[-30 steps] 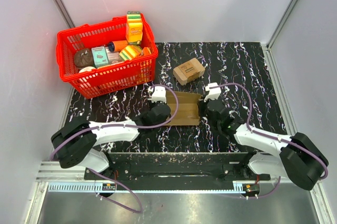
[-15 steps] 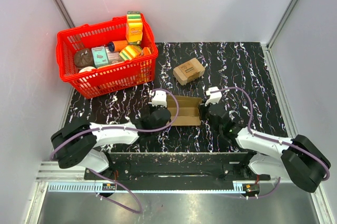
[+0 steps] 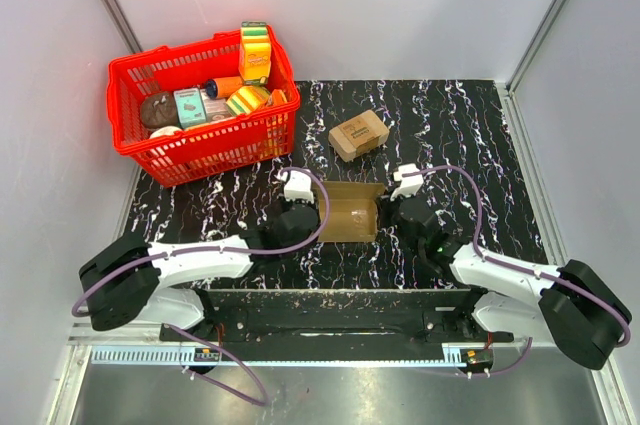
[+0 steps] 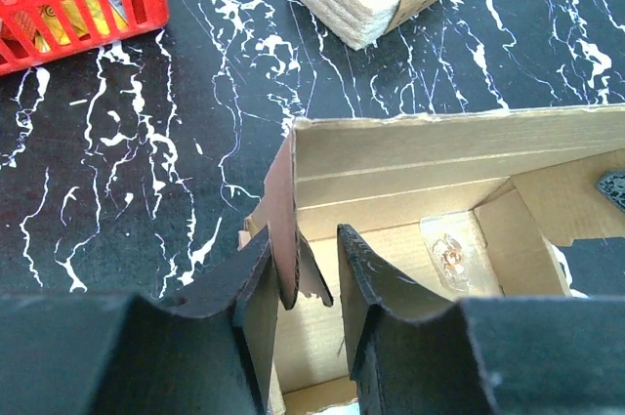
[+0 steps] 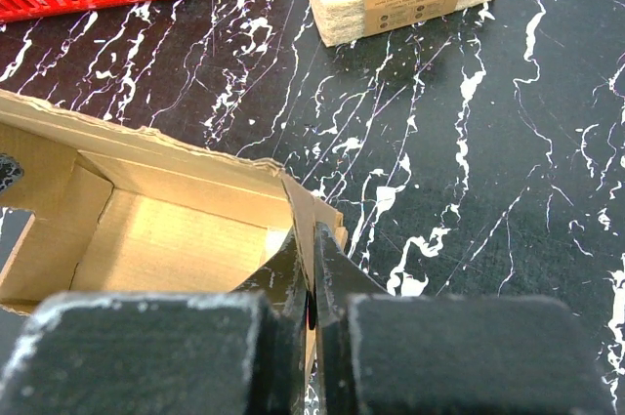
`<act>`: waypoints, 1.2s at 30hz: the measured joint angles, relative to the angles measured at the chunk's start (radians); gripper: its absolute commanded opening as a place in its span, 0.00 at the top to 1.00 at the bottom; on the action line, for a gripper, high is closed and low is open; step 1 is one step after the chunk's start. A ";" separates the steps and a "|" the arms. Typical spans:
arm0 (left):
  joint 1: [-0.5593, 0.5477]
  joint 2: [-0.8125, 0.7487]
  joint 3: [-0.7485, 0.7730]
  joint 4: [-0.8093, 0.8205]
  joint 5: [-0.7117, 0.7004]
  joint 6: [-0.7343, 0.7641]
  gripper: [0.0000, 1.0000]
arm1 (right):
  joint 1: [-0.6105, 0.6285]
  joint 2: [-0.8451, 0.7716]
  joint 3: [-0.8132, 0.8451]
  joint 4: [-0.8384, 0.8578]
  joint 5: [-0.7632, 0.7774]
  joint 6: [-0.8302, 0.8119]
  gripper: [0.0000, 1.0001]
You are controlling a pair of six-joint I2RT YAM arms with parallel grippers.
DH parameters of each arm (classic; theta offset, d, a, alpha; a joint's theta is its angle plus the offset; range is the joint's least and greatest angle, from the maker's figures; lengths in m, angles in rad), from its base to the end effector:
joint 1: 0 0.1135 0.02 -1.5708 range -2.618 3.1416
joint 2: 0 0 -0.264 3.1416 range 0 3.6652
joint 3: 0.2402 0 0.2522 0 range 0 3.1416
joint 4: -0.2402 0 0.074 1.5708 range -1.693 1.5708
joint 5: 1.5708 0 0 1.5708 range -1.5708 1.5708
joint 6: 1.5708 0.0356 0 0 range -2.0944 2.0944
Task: Fold the paper box
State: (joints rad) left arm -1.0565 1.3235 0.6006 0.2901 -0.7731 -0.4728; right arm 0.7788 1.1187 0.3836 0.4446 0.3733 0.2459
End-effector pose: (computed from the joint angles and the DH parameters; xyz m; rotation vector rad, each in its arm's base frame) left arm 0.1540 -0.2220 0.2107 0.0701 1.8834 -0.2718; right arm 0.1723 0.1518 0.2005 -0.2346 1.8418 0.3687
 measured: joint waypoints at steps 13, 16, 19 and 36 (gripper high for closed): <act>-0.003 -0.002 -0.046 0.015 0.043 -0.028 0.67 | 0.011 -0.009 -0.035 0.048 0.001 -0.007 1.00; -0.004 0.006 -0.051 0.031 0.044 -0.029 0.67 | 0.012 -0.009 -0.056 0.085 0.001 -0.018 1.00; -0.004 0.012 -0.055 0.043 0.048 -0.030 0.67 | 0.013 -0.006 -0.072 0.118 0.002 -0.027 1.00; -0.006 0.013 -0.127 0.089 0.055 -0.042 0.66 | 0.093 0.049 -0.122 0.280 0.050 -0.074 1.00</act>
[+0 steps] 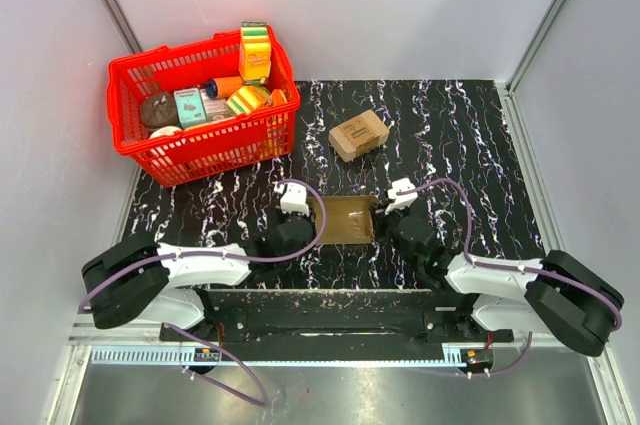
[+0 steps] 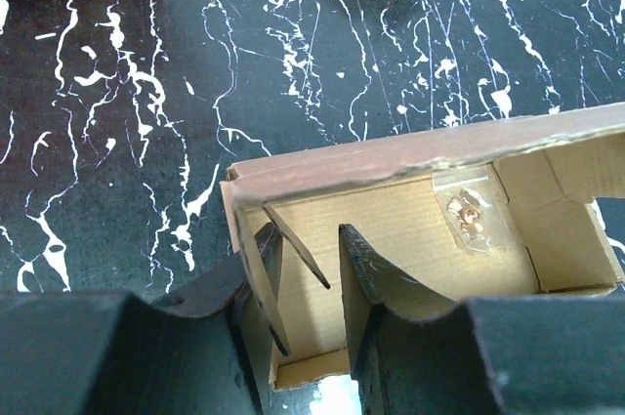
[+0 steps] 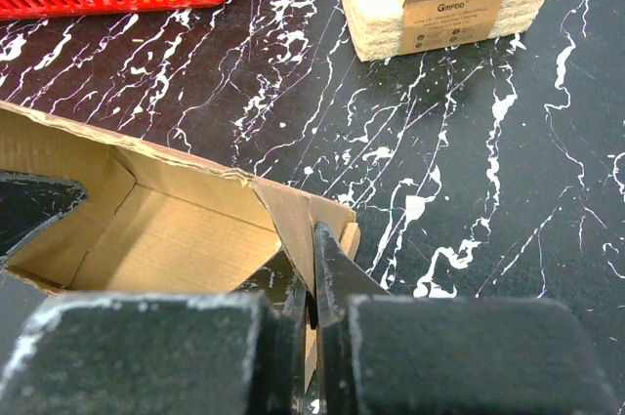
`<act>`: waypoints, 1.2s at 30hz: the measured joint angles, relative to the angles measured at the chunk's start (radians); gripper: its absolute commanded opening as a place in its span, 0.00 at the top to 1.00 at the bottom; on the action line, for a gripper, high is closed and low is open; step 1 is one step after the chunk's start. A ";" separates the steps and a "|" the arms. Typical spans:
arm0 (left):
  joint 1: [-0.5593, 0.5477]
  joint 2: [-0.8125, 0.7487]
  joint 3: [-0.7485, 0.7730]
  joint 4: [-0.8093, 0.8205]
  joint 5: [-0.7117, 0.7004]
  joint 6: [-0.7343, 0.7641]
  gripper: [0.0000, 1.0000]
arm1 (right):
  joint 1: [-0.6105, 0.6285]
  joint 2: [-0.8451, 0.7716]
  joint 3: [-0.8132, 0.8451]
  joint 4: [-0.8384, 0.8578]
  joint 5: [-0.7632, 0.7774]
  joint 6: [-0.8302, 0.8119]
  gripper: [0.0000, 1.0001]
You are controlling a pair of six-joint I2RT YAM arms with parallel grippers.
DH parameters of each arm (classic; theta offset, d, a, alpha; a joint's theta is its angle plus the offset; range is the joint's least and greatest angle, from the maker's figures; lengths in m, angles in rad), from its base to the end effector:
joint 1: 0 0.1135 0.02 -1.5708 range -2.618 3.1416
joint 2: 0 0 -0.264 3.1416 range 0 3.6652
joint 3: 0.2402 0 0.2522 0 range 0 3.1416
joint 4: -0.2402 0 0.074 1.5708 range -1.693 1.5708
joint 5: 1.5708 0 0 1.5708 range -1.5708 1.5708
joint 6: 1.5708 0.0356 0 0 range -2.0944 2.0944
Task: Fold the paper box
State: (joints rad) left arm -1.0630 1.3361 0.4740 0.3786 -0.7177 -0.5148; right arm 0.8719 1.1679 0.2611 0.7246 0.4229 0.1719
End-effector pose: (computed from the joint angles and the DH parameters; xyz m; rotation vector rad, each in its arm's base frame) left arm 0.1434 -0.2096 0.1765 0.0993 1.9386 -0.3116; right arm 0.1523 0.1586 0.1811 -0.3020 1.7270 0.3952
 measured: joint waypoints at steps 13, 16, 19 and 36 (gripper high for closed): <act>-0.002 -0.027 -0.026 0.032 0.011 0.006 0.64 | 0.059 0.163 0.008 0.173 0.180 -0.034 1.00; -0.002 -0.027 -0.026 0.038 0.011 0.013 0.62 | 0.063 0.192 0.011 0.208 0.197 -0.052 1.00; -0.002 -0.026 -0.026 0.040 0.013 0.018 0.55 | 0.064 0.211 0.014 0.241 0.208 -0.071 0.99; -0.008 -0.093 -0.106 0.071 0.078 -0.053 0.40 | 0.091 0.224 0.015 0.278 0.217 -0.102 0.99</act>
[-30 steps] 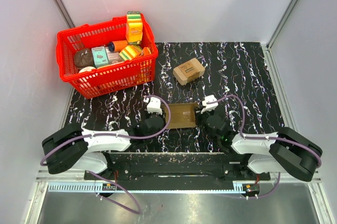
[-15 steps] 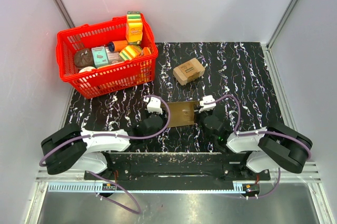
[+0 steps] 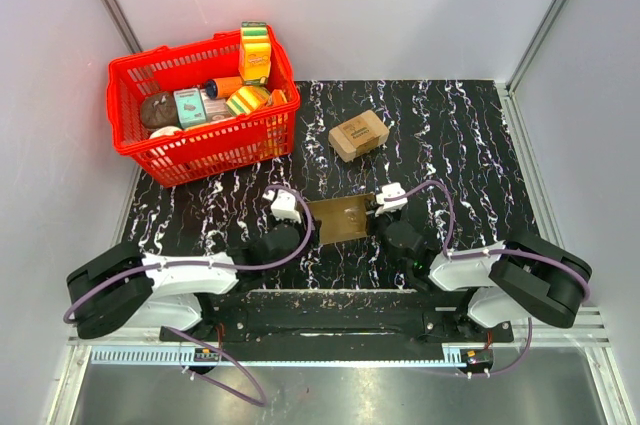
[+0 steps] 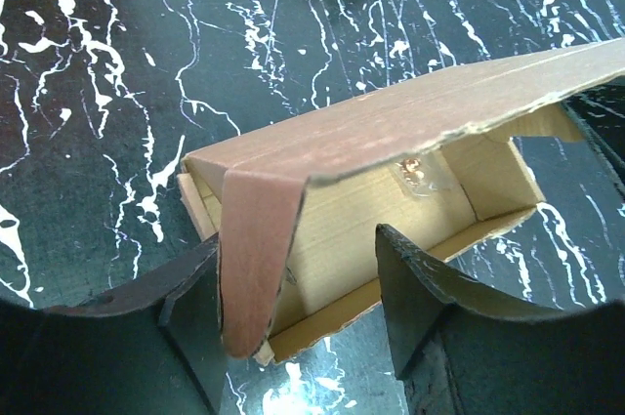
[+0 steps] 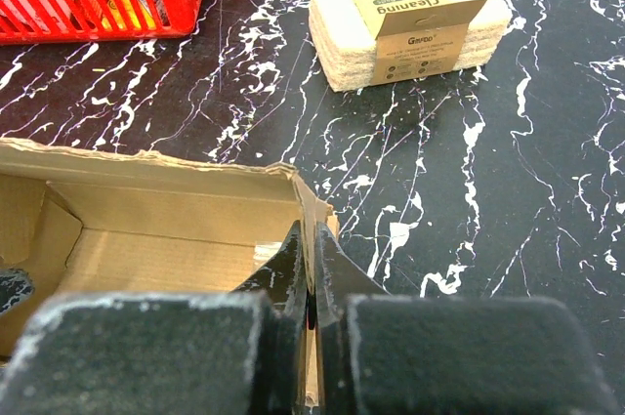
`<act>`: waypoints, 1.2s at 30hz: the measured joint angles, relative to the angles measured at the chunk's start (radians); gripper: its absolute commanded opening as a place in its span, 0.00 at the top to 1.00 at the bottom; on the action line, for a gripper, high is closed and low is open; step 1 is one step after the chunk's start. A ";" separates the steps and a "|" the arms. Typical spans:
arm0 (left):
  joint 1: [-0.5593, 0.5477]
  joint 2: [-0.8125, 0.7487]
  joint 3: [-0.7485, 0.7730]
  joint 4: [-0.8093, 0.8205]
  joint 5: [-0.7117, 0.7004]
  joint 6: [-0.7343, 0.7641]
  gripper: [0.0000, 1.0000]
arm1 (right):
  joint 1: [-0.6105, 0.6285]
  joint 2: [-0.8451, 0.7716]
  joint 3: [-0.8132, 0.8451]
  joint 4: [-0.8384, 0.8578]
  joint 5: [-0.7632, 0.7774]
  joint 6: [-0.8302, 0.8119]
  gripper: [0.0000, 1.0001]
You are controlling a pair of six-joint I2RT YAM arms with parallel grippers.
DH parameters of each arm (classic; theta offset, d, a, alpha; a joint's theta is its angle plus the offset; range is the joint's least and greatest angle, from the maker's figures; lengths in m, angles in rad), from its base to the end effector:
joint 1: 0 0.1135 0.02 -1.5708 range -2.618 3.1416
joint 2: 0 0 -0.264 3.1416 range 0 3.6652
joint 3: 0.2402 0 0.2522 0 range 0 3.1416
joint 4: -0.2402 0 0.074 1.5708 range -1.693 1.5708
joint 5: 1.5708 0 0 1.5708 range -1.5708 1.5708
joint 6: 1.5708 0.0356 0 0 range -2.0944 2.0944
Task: Fold the paper box
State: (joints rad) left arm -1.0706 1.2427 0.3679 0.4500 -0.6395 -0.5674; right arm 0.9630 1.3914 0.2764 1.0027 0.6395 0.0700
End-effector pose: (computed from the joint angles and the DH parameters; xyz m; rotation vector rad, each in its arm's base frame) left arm 0.1297 -0.1929 0.1716 0.0796 1.9337 -0.4640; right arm 0.1525 0.1820 0.1682 -0.2636 1.6456 0.2451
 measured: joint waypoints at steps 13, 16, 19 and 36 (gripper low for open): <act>-0.005 -0.135 -0.042 -0.039 0.108 -0.036 0.25 | 0.012 0.015 -0.010 0.046 0.016 -0.003 0.99; -0.005 -0.148 -0.056 -0.046 0.142 -0.042 0.25 | 0.012 0.034 -0.018 0.069 0.016 -0.003 1.00; -0.006 -0.148 -0.067 -0.058 0.176 -0.046 0.23 | 0.012 0.047 -0.028 0.097 0.016 -0.003 0.99; -0.027 -0.384 -0.071 -0.255 0.394 -0.058 0.12 | 0.013 0.079 -0.047 0.166 0.015 -0.003 0.99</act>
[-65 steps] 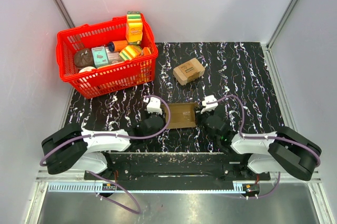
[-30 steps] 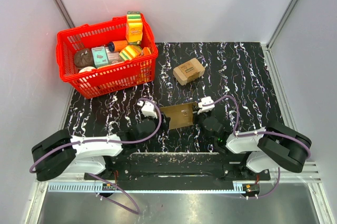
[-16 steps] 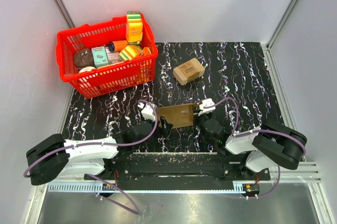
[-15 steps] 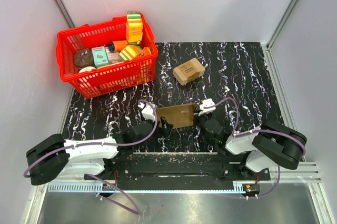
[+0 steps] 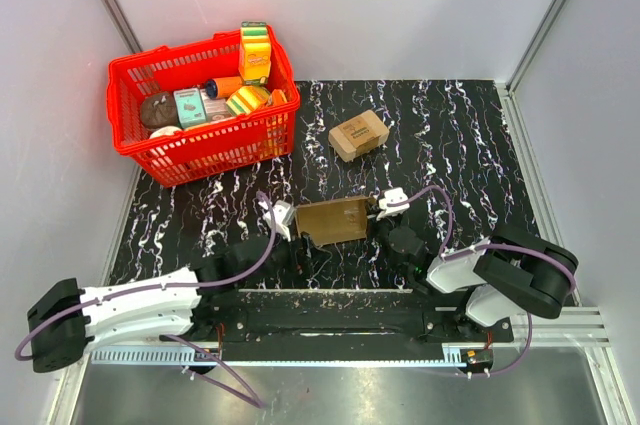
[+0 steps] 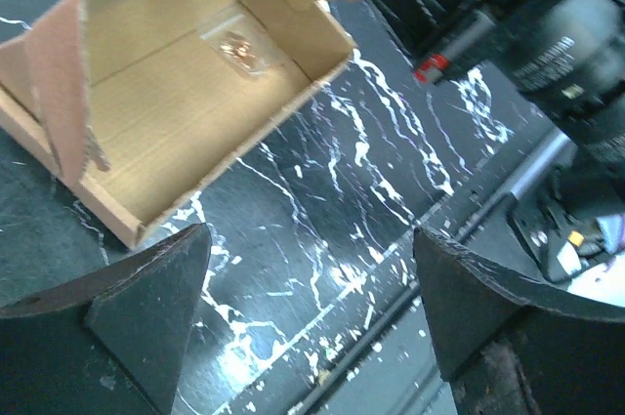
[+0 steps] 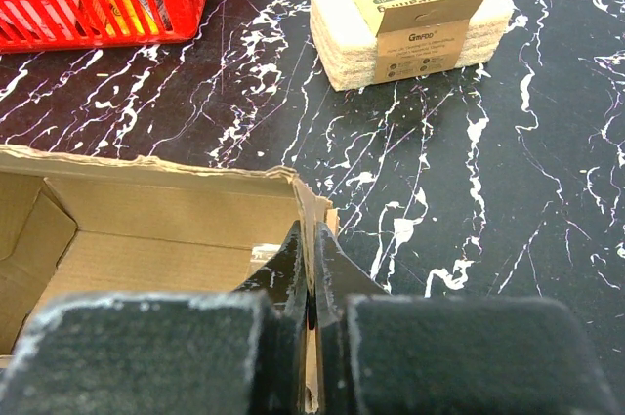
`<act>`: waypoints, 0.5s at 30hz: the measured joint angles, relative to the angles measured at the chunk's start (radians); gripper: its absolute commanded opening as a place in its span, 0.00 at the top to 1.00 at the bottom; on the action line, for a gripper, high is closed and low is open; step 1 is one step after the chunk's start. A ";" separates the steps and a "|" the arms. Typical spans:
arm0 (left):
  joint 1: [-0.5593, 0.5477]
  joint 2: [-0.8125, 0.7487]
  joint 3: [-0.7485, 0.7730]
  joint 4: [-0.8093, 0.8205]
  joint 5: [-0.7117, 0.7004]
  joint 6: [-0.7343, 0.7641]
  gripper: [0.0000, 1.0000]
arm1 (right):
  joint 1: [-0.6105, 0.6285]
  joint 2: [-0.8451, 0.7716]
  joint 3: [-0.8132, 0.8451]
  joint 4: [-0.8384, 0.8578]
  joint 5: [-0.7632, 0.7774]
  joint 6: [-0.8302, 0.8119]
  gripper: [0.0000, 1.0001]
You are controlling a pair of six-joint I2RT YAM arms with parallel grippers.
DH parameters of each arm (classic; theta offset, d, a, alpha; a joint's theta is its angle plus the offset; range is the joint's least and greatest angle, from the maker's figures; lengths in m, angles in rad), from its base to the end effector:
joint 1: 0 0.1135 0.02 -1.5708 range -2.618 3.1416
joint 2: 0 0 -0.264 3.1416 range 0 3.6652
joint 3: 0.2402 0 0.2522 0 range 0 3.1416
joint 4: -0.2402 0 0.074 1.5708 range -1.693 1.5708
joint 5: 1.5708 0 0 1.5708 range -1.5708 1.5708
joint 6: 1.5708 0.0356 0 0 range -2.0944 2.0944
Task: Fold the paper box
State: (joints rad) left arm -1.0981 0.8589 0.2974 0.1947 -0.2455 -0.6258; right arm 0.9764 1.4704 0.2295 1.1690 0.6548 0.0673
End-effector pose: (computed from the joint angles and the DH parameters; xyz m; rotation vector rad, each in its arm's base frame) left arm 0.0934 -0.1636 0.1948 0.3076 2.0134 -0.8955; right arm 0.1477 0.1798 0.1565 -0.2417 1.6163 0.2641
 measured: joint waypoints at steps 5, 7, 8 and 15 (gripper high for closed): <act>-0.008 -0.095 0.032 -0.117 0.114 0.009 0.17 | 0.000 0.010 0.000 0.014 0.000 0.000 0.99; -0.010 -0.126 0.076 -0.167 0.140 0.021 0.20 | 0.000 0.016 0.000 0.018 0.000 0.000 0.99; -0.011 -0.138 0.101 -0.185 0.145 0.028 0.23 | 0.000 0.018 0.000 0.018 0.000 0.000 0.99; -0.012 -0.175 0.350 -0.227 0.075 0.169 0.74 | 0.001 0.019 -0.002 0.021 0.000 0.000 0.98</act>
State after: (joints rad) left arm -1.1099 0.6842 0.6476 -0.0326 -0.1707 -0.4572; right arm 0.9771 1.4891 0.2276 1.1904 0.6552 0.0673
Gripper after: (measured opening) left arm 0.384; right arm 0.036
